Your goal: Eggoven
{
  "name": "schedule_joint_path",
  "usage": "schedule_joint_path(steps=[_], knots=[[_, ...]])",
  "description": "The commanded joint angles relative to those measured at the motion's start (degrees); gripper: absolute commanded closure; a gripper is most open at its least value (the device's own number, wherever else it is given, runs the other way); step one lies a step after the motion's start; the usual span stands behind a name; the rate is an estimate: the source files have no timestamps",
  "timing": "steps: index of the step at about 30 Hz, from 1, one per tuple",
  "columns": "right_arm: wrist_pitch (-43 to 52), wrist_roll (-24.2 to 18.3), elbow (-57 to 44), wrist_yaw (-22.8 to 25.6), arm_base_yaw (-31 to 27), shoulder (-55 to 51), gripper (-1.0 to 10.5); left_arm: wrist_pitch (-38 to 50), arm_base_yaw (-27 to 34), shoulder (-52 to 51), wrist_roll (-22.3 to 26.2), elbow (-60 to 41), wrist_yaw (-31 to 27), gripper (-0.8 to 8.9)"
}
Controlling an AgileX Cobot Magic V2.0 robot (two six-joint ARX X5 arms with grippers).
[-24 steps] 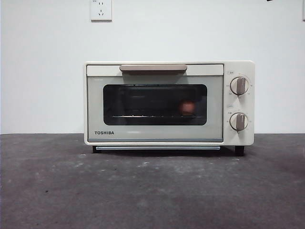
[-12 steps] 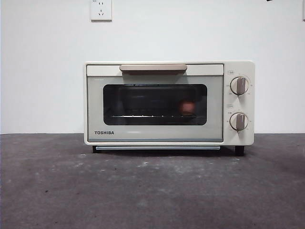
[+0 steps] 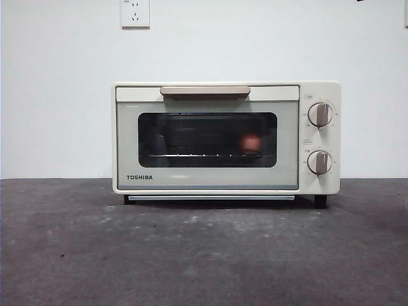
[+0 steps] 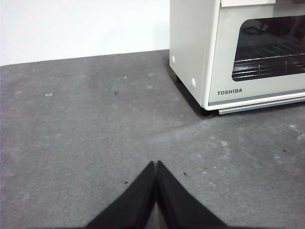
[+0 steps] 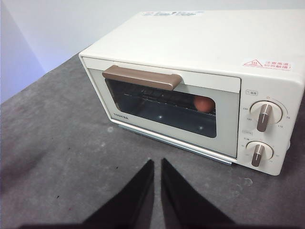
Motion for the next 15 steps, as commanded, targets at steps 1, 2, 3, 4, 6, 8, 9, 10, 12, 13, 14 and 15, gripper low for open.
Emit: schedule_joint_path(steps=[1,2,3,4,6,8,9,10,12,13,14,15], knots=[[0.61,-0.42,0.17,0.13,0.31,0.22,9.4,-0.17,0.15,-0.11,-0.52,-1.57,-0.13,8.06],[0.61,-0.42,0.17,0.13,0.31,0.22,9.4,-0.17,0.15,-0.09,-0.52,-1.57,-0.13,8.06],[0.61,-0.42,0.17,0.11,0.31,0.22,9.4,-0.17,0.15,-0.11,-0.52,-1.57,-0.13,8.06],[0.61,-0.42,0.17,0.11,0.31,0.22,9.4,-0.17,0.15,-0.09,-0.52,-1.57,-0.13,8.06],[0.61,-0.42,0.17,0.11,0.31,0.22,9.4,-0.17,0.15,-0.11,-0.52,-1.57,-0.13,8.06],[0.61,-0.55,0.17,0.17,0.31,0.22,9.4,-0.17,0.15,-0.09,-0.52,-1.57,-0.13,8.06],[0.74,-2.12,0.17,0.92,0.31,0.09,9.4,-0.17,0.15,-0.11,-0.50,-1.57,-0.13,8.06],[0.74,-2.69,0.17,1.81,0.22,-0.35,9.4,-0.17,0.15,-0.09,-0.52,-1.57,-0.13,8.06],[0.72,-3.58,0.15,5.75,-1.38,-1.90,9.4,-0.17,0.15,-0.09,-0.52,-1.57,-0.13,8.06],[0.77,-4.48,0.09,6.93,-2.47,-2.56,9.4,-0.17,0.15,-0.09,-0.52,-1.57,-0.13,8.06],[1.07,-5.70,-0.22,7.37,-4.07,-3.32,9.4,-0.17,0.15,-0.11,-0.50,-1.57,-0.13,8.06],[1.33,-6.38,-0.68,7.08,-5.92,-4.09,9.4,-0.17,0.15,-0.11,-0.52,-1.57,-0.13,8.06]])
